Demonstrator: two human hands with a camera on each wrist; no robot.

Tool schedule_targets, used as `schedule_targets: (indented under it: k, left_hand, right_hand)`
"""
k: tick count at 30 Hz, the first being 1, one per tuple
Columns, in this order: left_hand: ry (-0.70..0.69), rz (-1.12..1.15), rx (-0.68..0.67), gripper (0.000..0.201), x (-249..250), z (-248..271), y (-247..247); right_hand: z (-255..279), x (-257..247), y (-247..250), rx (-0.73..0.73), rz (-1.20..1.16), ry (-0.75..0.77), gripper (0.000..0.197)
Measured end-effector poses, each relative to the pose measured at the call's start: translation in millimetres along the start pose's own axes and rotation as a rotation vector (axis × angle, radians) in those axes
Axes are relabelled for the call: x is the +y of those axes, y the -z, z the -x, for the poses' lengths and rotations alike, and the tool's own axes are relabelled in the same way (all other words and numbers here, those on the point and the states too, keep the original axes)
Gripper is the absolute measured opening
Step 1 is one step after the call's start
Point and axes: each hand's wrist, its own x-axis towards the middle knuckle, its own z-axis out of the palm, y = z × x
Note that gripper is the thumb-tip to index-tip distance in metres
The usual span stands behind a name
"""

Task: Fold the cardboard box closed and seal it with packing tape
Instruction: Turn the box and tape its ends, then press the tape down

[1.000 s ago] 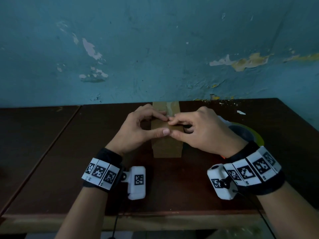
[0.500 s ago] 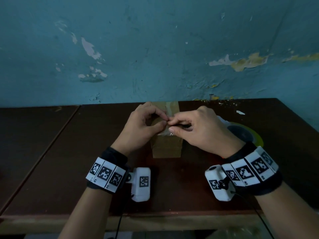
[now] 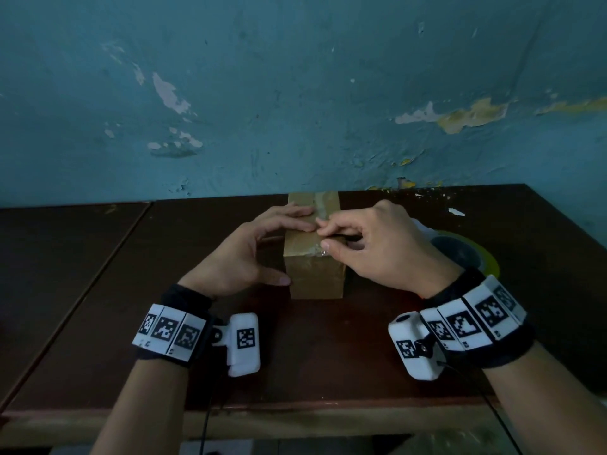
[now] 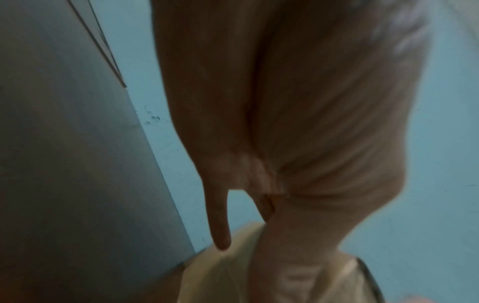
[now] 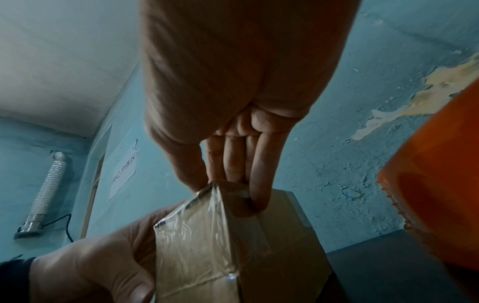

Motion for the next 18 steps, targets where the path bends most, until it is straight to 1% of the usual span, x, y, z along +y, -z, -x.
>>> schedule_targets:
  k: [2, 5, 7, 9, 11, 13, 15, 18]
  left_hand:
    - [0.011, -0.018, 0.037, 0.080, 0.3, -1.9, -1.9]
    - [0.024, 0.006, 0.051, 0.078, 1.9, -2.3, -5.5]
    - [0.014, 0.062, 0.061, 0.072, 2.5, -1.5, -6.2]
    - [0.006, 0.168, 0.088, 0.063, 2.8, 0.2, -5.2]
    - [0.011, 0.306, 0.167, 0.051, 3.6, 0.7, -3.4]
    - [0.018, 0.437, 0.281, 0.043, 3.1, -0.6, -2.8]
    - [0.031, 0.507, 0.372, 0.042, 2.3, -3.1, -4.0]
    - [0.083, 0.534, 0.446, 0.043, -3.1, -5.7, -5.7]
  right_hand:
    - [0.1, 0.3, -0.1, 0.004, -0.002, -0.002, 0.021]
    - [0.7, -0.1, 0.2, 0.001, 0.003, 0.002, 0.023]
    - [1.5, -1.3, 1.2, -0.012, -0.004, -0.007, 0.032]
    - [1.9, -2.1, 2.7, -0.034, 0.003, -0.011, 0.045]
    - [1.4, -2.2, 3.6, -0.062, 0.001, -0.018, 0.050]
    - [0.9, -1.6, 4.0, -0.071, -0.001, -0.025, 0.050]
    - [0.8, -1.2, 3.2, -0.071, 0.002, -0.023, 0.050]
    - [0.6, -0.9, 1.5, -0.066, -0.009, -0.003, 0.051]
